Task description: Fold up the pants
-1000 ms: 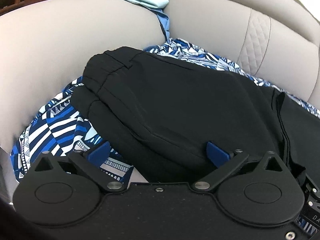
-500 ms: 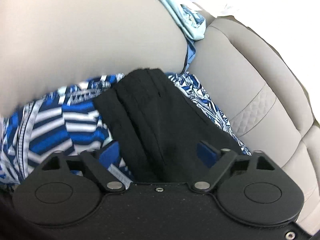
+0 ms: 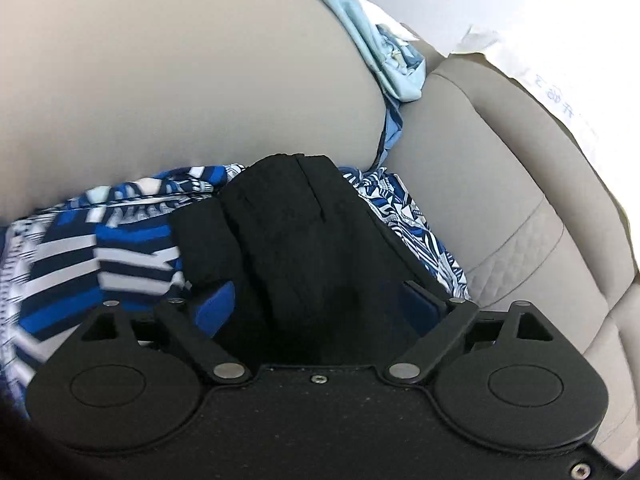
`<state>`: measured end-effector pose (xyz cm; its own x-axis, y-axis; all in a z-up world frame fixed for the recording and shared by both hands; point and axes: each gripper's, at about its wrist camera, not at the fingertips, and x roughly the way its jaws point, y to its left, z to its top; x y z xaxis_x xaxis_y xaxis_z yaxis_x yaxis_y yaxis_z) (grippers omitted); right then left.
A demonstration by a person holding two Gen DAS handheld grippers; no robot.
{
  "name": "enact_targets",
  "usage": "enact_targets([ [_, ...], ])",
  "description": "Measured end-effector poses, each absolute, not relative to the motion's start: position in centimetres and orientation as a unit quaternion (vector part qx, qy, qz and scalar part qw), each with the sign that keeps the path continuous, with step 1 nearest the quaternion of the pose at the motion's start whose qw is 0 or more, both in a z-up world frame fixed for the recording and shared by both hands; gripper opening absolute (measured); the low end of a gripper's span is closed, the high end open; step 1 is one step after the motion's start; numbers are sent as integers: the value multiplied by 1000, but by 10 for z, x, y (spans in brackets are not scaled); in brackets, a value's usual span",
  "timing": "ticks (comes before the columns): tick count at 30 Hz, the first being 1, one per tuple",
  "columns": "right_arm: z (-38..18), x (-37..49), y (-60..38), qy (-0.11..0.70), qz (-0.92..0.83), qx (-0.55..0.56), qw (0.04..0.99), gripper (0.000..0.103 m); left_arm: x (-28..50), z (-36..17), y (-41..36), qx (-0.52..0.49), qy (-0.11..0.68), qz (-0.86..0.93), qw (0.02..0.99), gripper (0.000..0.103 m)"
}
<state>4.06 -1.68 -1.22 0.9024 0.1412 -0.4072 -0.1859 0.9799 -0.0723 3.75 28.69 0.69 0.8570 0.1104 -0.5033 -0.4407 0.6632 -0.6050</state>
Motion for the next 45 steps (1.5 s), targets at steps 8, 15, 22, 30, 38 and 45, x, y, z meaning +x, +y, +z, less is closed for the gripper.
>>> enact_targets([
  [8, -12, 40, -16, 203, 83, -54, 974, 103, 18, 9, 279, -318, 205, 216, 900, 102],
  [15, -12, 40, -16, 202, 82, -54, 974, 103, 43, 0, 300, -347, 217, 235, 882, 102],
  [22, -12, 40, -16, 202, 82, -54, 975, 103, 61, -9, 317, -350, 197, 233, 886, 82],
  [30, -12, 40, -16, 201, 82, -55, 975, 103, 42, 13, 293, -314, 182, 260, 895, 36],
  [38, -11, 41, -15, 202, 80, -55, 974, 103, 60, -4, 301, -332, 198, 267, 883, 65],
  [45, 9, 35, -45, 247, 209, 13, 946, 103, 59, -7, 308, -367, 189, 271, 870, 52],
])
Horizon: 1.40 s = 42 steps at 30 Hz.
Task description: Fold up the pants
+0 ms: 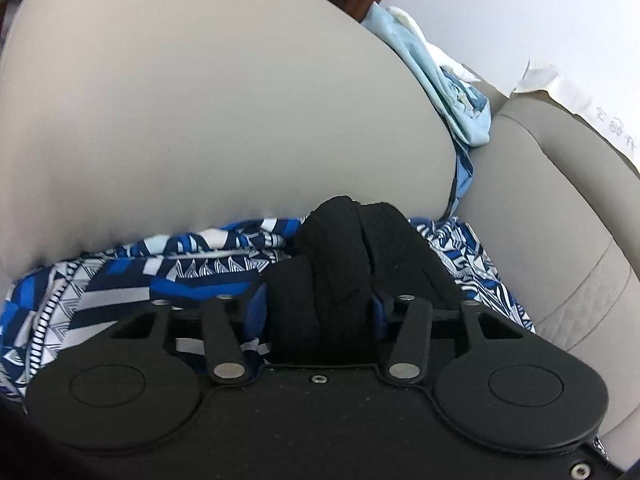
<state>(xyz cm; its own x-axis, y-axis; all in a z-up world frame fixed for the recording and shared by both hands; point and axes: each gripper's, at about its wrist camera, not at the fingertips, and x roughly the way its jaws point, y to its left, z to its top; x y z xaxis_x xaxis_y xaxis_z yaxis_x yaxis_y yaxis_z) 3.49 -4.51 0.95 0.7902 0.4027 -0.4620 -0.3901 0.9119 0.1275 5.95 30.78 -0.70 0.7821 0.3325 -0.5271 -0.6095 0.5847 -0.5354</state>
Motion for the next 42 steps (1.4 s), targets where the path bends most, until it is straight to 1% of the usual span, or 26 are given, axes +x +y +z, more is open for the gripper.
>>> enact_targets([
  [1, 14, 35, -54, 248, 220, 39, 942, 103, 61, -9, 307, -360, 180, 267, 876, 59],
  [2, 19, 35, -63, 247, 226, 60, 941, 103, 61, -10, 306, -353, 181, 264, 879, 61],
  [3, 26, 37, -73, 243, 228, 76, 940, 103, 64, -8, 304, -346, 186, 268, 880, 59],
  [5, 38, 42, -91, 236, 222, 81, 942, 103, 69, -3, 302, -343, 198, 290, 872, 40],
  [6, 44, 45, -99, 233, 215, 77, 945, 103, 67, 0, 301, -354, 190, 296, 867, 28],
  [7, 49, 47, -108, 230, 206, 71, 948, 103, 63, 3, 301, -366, 177, 298, 863, 22],
  [8, 51, 50, -117, 229, 195, 67, 952, 103, 58, 10, 296, -369, 157, 304, 864, 19],
  [9, 55, 55, -130, 230, 181, 62, 954, 103, 57, 18, 290, -356, 148, 306, 871, 17],
  [11, 59, 64, -154, 234, 157, 63, 957, 103, 62, 46, 266, -298, 123, 291, 901, 16],
  [13, 60, 74, -182, 233, 123, 84, 961, 103, 71, 74, 239, -246, 106, 254, 929, 16],
  [16, 55, 80, -231, 219, 65, 155, 961, 103, 85, 118, 176, -179, 80, 156, 968, 17],
  [18, 51, 75, -262, 206, 23, 201, 957, 103, 88, 139, 114, -99, 70, 73, 990, 17],
  [20, 52, 68, -286, 189, -14, 225, 956, 103, 86, 145, 43, -10, 82, -21, 996, 18],
  [22, 53, 57, -307, 171, -44, 233, 956, 103, 83, 134, -11, 35, 123, -110, 986, 21],
  [25, 49, 40, -331, 164, -74, 251, 951, 103, 80, 91, -73, 97, 209, -220, 948, 23],
  [26, 47, 37, -336, 166, -77, 257, 949, 103, 78, 72, -89, 113, 251, -245, 930, 25],
  [27, 44, 35, -340, 171, -79, 260, 947, 103, 76, 57, -97, 116, 284, -267, 913, 31],
  [28, 42, 32, -342, 176, -79, 258, 947, 103, 69, 48, -101, 110, 296, -286, 905, 38],
  [29, 41, 30, -342, 179, -78, 252, 948, 103, 55, 43, -101, 105, 283, -296, 906, 40],
  [31, 39, 28, -340, 185, -71, 234, 952, 103, 36, 42, -99, 115, 263, -301, 909, 56],
  [33, 37, 28, -336, 191, -60, 221, 954, 103, 24, 47, -91, 114, 262, -308, 907, 58],
  [35, 36, 30, -331, 198, -44, 214, 956, 103, 7, 57, -83, 90, 261, -313, 909, 62],
  [37, 38, 32, -321, 201, -30, 200, 958, 103, 3, 70, -71, 53, 268, -321, 907, 73],
  [39, 40, 31, -306, 198, -20, 181, 963, 103, -1, 81, -55, 21, 269, -325, 907, 75],
  [42, 40, 28, -289, 200, 1, 170, 965, 101, -7, 94, -26, -4, 255, -293, 921, 75],
])
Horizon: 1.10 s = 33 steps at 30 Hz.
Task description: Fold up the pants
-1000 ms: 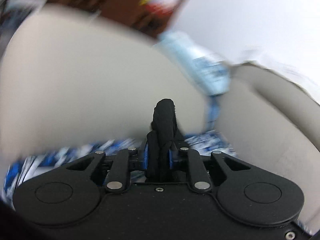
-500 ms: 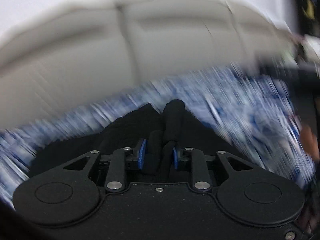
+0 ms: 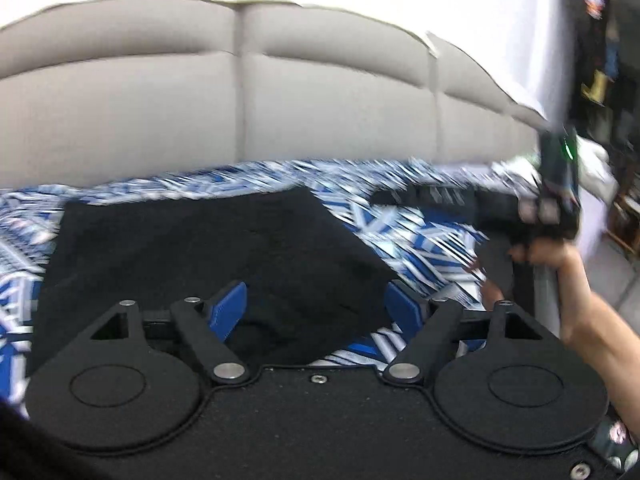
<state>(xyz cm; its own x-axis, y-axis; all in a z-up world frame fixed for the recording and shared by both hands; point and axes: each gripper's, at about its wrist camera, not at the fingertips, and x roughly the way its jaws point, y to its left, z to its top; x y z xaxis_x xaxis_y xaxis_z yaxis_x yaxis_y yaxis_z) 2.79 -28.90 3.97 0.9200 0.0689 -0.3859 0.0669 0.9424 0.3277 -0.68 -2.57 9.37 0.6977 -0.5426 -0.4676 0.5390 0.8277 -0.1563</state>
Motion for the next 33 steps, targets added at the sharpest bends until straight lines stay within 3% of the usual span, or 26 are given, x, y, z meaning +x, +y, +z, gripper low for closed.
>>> enact_targets([
  [2, 36, 26, -272, 207, 19, 160, 965, 98, -8, 98, -4, -12, 235, -244, 941, 70],
  [6, 30, 20, -233, 220, 49, 134, 965, 90, 2, 91, 26, 6, 236, -128, 963, 32],
  [7, 28, 19, -224, 223, 50, 128, 965, 90, 6, 86, 31, 13, 243, -97, 965, 30],
  [12, 18, 0, -183, 217, 7, 64, 974, 91, 14, 46, 49, 11, 294, -29, 955, 31],
  [14, 13, -1, -171, 219, -14, 28, 975, 91, 9, 40, 47, 24, 281, -25, 959, 31],
  [19, 12, -5, -169, 208, -108, -38, 972, 91, 5, 36, 33, 51, 283, -49, 956, 38],
  [24, 15, -6, -180, 197, -177, -56, 963, 91, 5, 48, 35, 22, 291, -64, 954, 38],
  [28, 32, 0, -202, 169, -102, 18, 980, 91, 29, 81, 51, -49, 265, -80, 960, 38],
  [33, 49, 44, -223, 187, -13, 97, 977, 92, 91, 105, 48, -36, 243, -84, 966, 38],
])
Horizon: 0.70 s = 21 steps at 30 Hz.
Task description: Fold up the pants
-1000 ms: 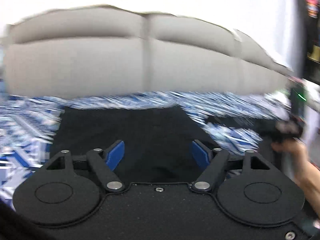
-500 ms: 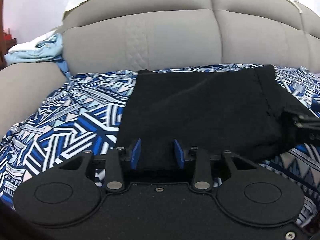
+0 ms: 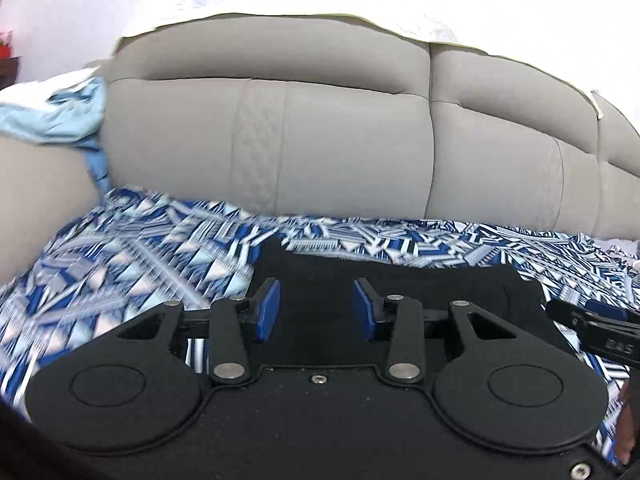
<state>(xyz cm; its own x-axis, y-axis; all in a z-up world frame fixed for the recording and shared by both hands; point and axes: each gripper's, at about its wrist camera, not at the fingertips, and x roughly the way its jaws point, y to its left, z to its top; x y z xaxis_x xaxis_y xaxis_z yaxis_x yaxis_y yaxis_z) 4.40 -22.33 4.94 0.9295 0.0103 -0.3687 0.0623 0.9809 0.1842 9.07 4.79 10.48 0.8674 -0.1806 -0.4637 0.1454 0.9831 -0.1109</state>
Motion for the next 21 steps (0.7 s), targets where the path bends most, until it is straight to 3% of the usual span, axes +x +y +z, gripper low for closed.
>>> enact_targets([
  [7, 32, 104, -221, 272, 45, 102, 956, 84, 188, 55, 38, -34, 352, -53, 934, 32],
  [9, 25, 112, -218, 295, 54, 106, 948, 69, 190, 49, 37, -28, 329, -35, 943, 33],
  [13, 26, 117, -217, 296, 61, 107, 947, 54, 194, 44, 31, -11, 318, -22, 948, 36],
  [15, 33, 121, -218, 282, 57, 97, 953, 39, 200, 43, 30, -9, 315, -16, 949, 36],
  [21, 46, 133, -224, 254, 31, 84, 963, 35, 220, 45, 19, -22, 306, -4, 952, 36],
])
